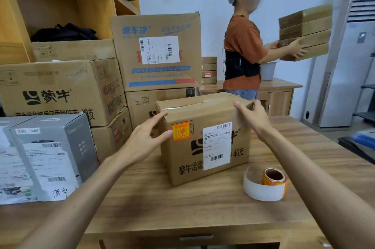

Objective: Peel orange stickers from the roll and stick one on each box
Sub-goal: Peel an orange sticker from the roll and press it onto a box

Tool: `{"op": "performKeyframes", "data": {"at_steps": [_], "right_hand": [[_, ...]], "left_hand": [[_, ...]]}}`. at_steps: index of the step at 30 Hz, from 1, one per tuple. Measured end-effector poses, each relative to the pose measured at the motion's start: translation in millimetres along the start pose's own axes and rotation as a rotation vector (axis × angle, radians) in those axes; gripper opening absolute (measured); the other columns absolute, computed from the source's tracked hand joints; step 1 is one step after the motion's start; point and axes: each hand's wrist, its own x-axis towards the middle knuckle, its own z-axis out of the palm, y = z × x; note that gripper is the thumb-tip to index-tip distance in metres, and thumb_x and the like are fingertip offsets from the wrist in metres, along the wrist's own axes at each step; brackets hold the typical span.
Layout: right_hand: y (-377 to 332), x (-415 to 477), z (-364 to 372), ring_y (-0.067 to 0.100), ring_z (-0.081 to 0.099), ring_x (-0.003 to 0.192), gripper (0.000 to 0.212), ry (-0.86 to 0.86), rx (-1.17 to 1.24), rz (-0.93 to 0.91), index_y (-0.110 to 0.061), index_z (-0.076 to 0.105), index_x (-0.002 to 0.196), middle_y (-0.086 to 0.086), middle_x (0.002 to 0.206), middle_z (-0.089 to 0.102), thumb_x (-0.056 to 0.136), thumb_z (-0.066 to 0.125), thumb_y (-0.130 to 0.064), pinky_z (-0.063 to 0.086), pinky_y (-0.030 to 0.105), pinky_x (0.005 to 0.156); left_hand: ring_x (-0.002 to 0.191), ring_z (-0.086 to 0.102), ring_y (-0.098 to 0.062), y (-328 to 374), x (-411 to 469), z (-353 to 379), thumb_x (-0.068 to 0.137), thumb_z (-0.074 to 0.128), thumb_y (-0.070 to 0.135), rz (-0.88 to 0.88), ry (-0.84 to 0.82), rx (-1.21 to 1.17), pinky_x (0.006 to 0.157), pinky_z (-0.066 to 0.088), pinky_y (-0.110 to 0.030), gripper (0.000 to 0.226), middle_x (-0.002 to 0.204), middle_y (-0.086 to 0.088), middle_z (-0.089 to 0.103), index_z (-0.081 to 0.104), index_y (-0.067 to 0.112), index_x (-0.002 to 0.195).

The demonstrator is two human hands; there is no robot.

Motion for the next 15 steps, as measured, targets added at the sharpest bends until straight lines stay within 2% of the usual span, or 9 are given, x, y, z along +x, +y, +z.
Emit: {"op": "performKeyframes", "data": {"at_steps": [3, 7, 11, 13, 15], "right_hand": [[8, 8, -16, 0.023, 0.044, 0.129, 0.068, 0.033, -0.025, -0.07, -0.022, 0.039, 0.145, 0.003, 0.144, 0.045, 0.09, 0.063, -0.054, 0.039, 0.039, 0.105], [24, 20, -46, 0.017, 0.049, 0.12, 0.051, 0.025, -0.093, -0.14, -0.026, 0.053, 0.134, -0.002, 0.134, 0.052, 0.091, 0.062, -0.051, 0.042, 0.036, 0.1], [43, 39, -87, 0.017, 0.056, 0.112, 0.059, 0.071, -0.262, -0.2, -0.024, 0.061, 0.126, 0.006, 0.128, 0.057, 0.084, 0.059, -0.065, 0.048, 0.039, 0.097], [51, 47, -107, 0.019, 0.055, 0.117, 0.061, 0.099, -0.344, -0.192, -0.027, 0.061, 0.126, 0.007, 0.131, 0.054, 0.081, 0.057, -0.069, 0.047, 0.046, 0.101], [59, 55, -125, 0.025, 0.047, 0.129, 0.057, 0.122, -0.424, -0.18, -0.029, 0.058, 0.131, 0.008, 0.143, 0.044, 0.085, 0.06, -0.064, 0.041, 0.053, 0.106]], "left_hand": [[0.134, 0.042, -0.003, 10, 14, 16, 0.101, 0.053, 0.048, 0.037, -0.034, -0.03, 0.106, 0.036, -0.029, 0.052, 0.154, 0.013, 0.044, 0.035, 0.048, 0.15], [0.134, 0.044, -0.007, 28, 41, 47, 0.103, 0.052, 0.045, 0.065, -0.07, -0.061, 0.107, 0.038, -0.034, 0.048, 0.153, 0.011, 0.045, 0.037, 0.048, 0.148], [0.131, 0.05, -0.012, 47, 76, 87, 0.102, 0.053, 0.043, 0.102, -0.115, -0.119, 0.111, 0.042, -0.045, 0.045, 0.147, 0.01, 0.051, 0.039, 0.05, 0.145], [0.131, 0.051, -0.013, 57, 96, 107, 0.103, 0.053, 0.04, 0.107, -0.126, -0.154, 0.112, 0.043, -0.045, 0.045, 0.147, 0.008, 0.052, 0.041, 0.047, 0.146], [0.131, 0.051, -0.011, 68, 116, 124, 0.104, 0.054, 0.032, 0.108, -0.146, -0.199, 0.112, 0.042, -0.038, 0.047, 0.149, 0.007, 0.05, 0.043, 0.041, 0.148]]}}
